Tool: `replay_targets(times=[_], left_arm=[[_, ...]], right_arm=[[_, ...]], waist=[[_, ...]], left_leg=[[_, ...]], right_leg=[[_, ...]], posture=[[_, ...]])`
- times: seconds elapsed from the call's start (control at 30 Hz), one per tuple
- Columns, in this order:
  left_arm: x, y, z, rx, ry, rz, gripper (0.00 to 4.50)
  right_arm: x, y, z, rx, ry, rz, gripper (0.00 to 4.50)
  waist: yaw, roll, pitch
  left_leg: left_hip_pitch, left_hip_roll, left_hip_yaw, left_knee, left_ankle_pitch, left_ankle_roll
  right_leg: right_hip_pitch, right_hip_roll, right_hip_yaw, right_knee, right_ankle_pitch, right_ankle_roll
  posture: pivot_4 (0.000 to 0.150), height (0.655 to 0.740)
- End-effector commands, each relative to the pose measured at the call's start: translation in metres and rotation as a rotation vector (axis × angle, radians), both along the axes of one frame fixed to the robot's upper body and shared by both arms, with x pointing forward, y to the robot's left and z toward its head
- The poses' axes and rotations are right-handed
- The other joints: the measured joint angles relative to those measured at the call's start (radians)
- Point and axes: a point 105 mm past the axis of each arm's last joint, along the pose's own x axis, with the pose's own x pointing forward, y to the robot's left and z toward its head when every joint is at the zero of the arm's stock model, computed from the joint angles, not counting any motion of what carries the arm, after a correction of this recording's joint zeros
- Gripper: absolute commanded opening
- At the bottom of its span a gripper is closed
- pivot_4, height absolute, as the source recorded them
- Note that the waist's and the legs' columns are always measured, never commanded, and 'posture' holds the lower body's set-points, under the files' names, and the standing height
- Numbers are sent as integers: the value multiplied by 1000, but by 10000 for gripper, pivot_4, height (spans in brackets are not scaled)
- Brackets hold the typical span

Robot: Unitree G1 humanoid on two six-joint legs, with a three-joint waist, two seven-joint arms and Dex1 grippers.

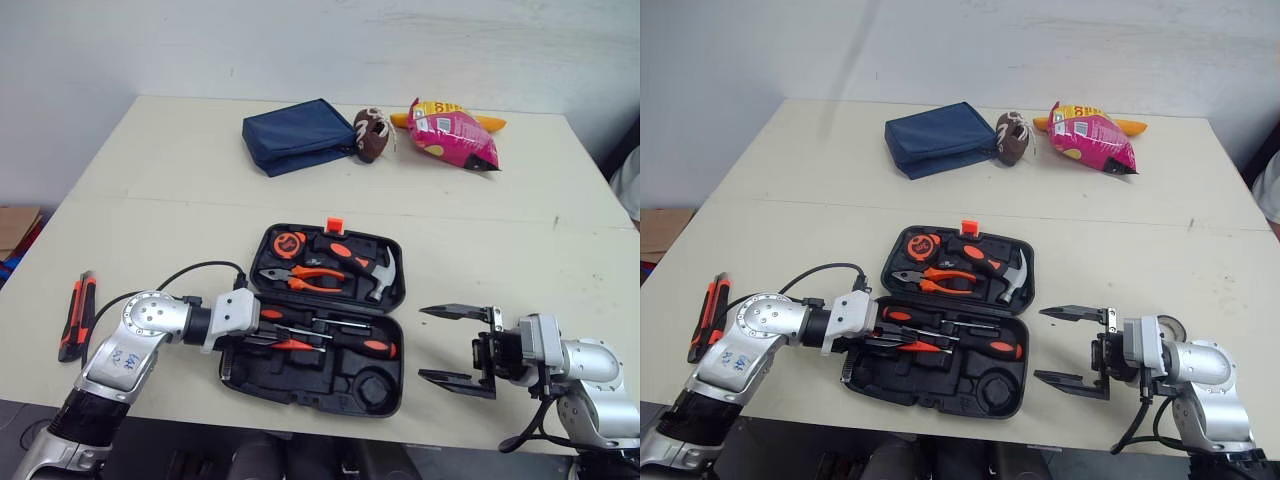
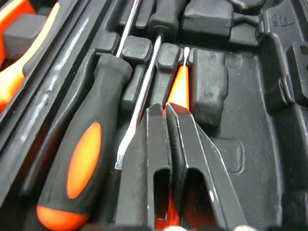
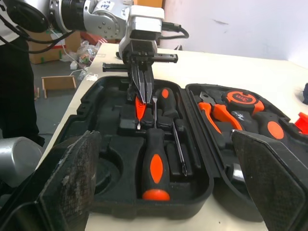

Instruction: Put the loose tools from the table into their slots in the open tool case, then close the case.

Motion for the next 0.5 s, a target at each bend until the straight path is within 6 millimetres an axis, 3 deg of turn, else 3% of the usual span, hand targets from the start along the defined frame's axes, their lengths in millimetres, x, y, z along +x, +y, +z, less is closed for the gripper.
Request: replay_targets(times=[0.03,0.13,0.27,0.37,0.43,0.5], left_arm=[[-5,9,-27,144,61,16,665],[0,4,-20,79,7,43,665],[2,-3,20,-147,-138,23,665],[0,6,43,-234,-207,42,665],[2,35,64,-313,-219,193,665],[1,75,81,-354,-245,375,665]], right_arm=[[-2,-3,5,0,-39,-3,45000],[-1,-7,5,-4,-52,-27,45000],[3,-22,5,-22,-74,-88,45000],[5,-36,8,-29,-88,-142,45000],[8,-63,11,-47,-103,-251,45000],[7,-97,14,-82,-116,-381,45000]], waist=[[0,0,0],[0,2,-2],[0,2,-2],[1,2,-1],[-1,2,-1],[-6,2,-1]], left_leg=[[0,0,0,0,0,0],[1,0,0,0,0,0],[0,0,0,0,0,0],[-1,0,0,0,0,0],[-1,0,0,0,0,0],[-1,0,0,0,0,0]], right_leg=[[0,0,0,0,0,0],[1,0,0,0,0,0],[0,0,0,0,0,0],[-1,0,0,0,0,0],[-1,0,0,0,0,0],[-1,0,0,0,0,0]], posture=[[1500,7400],[1500,7400],[1500,7400],[1500,7400],[1500,7400],[1500,7400]])
